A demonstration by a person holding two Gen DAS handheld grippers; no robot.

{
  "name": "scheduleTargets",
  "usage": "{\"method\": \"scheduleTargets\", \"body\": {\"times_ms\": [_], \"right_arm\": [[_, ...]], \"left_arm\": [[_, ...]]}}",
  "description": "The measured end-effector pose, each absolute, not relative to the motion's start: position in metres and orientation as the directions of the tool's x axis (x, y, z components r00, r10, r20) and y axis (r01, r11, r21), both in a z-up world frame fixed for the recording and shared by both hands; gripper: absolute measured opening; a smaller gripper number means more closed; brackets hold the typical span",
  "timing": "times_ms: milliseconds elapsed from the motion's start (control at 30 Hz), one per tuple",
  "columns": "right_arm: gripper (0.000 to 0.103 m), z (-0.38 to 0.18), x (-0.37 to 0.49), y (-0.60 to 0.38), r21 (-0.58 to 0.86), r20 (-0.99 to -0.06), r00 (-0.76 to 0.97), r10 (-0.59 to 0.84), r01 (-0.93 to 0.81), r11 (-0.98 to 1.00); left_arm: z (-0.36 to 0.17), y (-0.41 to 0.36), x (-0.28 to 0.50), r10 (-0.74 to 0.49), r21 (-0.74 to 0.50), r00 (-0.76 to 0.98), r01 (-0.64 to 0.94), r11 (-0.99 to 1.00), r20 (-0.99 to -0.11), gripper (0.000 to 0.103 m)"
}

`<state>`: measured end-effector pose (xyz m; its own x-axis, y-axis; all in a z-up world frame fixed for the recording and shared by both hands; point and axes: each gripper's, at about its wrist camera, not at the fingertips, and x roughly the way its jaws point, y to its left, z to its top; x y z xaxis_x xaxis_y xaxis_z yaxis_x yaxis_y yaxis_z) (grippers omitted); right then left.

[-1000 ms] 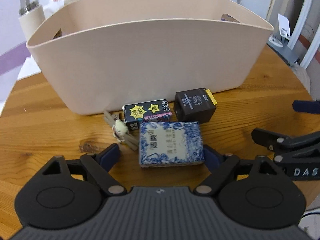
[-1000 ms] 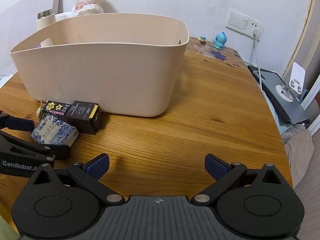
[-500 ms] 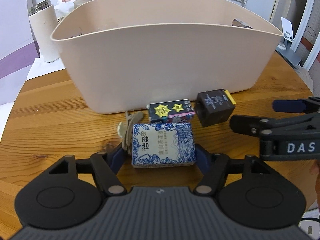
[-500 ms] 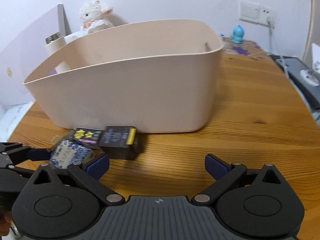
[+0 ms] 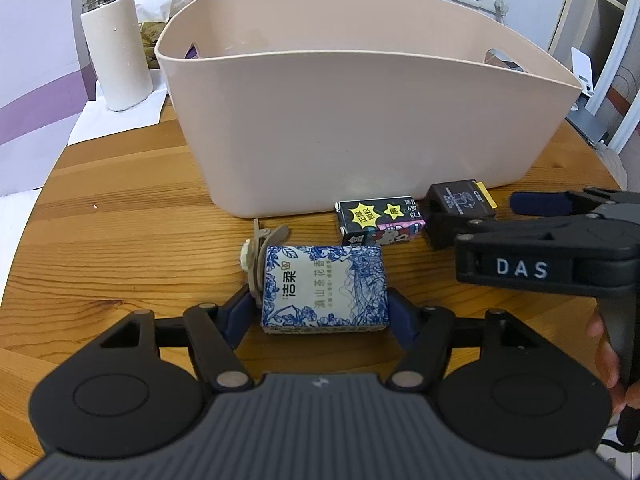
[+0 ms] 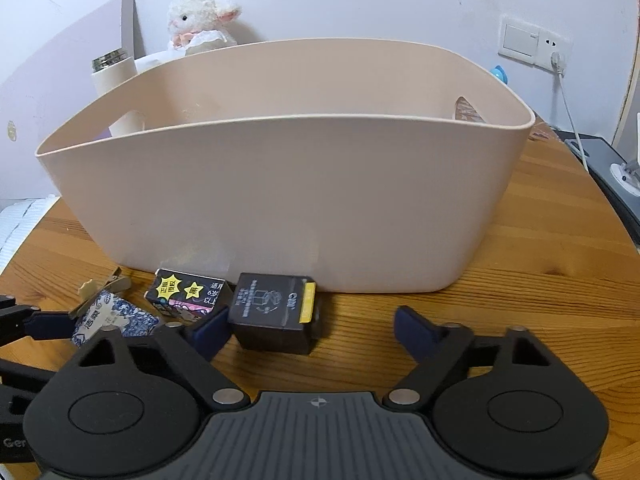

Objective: Organize objects
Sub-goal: 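Grasp the blue-and-white box with the left tool while the right tool grasps the black box, then carry both boxes over the beige basket and open both tools to drop them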

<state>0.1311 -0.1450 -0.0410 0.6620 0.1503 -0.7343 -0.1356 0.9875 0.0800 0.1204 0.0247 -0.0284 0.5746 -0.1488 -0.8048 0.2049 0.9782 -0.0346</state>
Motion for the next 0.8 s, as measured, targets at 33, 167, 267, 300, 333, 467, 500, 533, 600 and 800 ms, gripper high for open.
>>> {"method": "scheduleTargets", "body": {"times_ms": [33,167,267,300,333,467,500,533,600,800], "right_arm": [[0.077,-0.042,0.131,-0.146,0.089,-0.736,0.658,0.158,-0.138,0.986],[0.045,-0.042,0.128,-0.145,0.084,-0.737,0.655,0.167,-0.156,0.984],[0.042,-0.041,0.125,-0.147,0.074,-0.74,0.653,0.164,-0.163,0.984],[0.042,-0.041,0.124,-0.148,0.073,-0.742,0.651,0.163,-0.163,0.984],[0.042,-0.04,0.122,-0.149,0.073,-0.743,0.649,0.163,-0.164,0.984],[0.042,-0.037,0.113,-0.153,0.069,-0.743,0.649,0.166,-0.172,0.983],[0.041,-0.036,0.11,-0.154,0.067,-0.741,0.651,0.165,-0.174,0.983],[0.041,-0.035,0.107,-0.155,0.065,-0.739,0.652,0.166,-0.176,0.982],[0.041,-0.032,0.102,-0.158,0.067,-0.736,0.656,0.169,-0.179,0.982],[0.041,-0.028,0.089,-0.162,0.075,-0.73,0.662,0.171,-0.17,0.983]], "left_arm": [[-0.03,0.024,0.12,-0.152,-0.039,0.575,0.205,0.978,-0.804,0.069],[-0.039,0.016,0.123,-0.164,-0.067,0.572,0.186,0.98,-0.804,0.069],[-0.039,0.02,0.121,-0.173,-0.091,0.565,0.172,0.981,-0.807,0.068],[-0.038,0.021,0.121,-0.181,-0.1,0.562,0.171,0.98,-0.807,0.068],[-0.039,0.022,0.121,-0.188,-0.11,0.559,0.171,0.979,-0.808,0.068],[-0.036,0.025,0.115,-0.209,-0.131,0.557,0.176,0.976,-0.804,0.068],[-0.035,0.024,0.113,-0.213,-0.134,0.557,0.179,0.975,-0.803,0.068],[-0.034,0.024,0.111,-0.216,-0.136,0.558,0.182,0.974,-0.801,0.068],[-0.033,0.023,0.109,-0.227,-0.141,0.555,0.193,0.971,-0.801,0.068],[-0.038,0.026,0.104,-0.239,-0.162,0.534,0.188,0.969,-0.811,0.069]]}}
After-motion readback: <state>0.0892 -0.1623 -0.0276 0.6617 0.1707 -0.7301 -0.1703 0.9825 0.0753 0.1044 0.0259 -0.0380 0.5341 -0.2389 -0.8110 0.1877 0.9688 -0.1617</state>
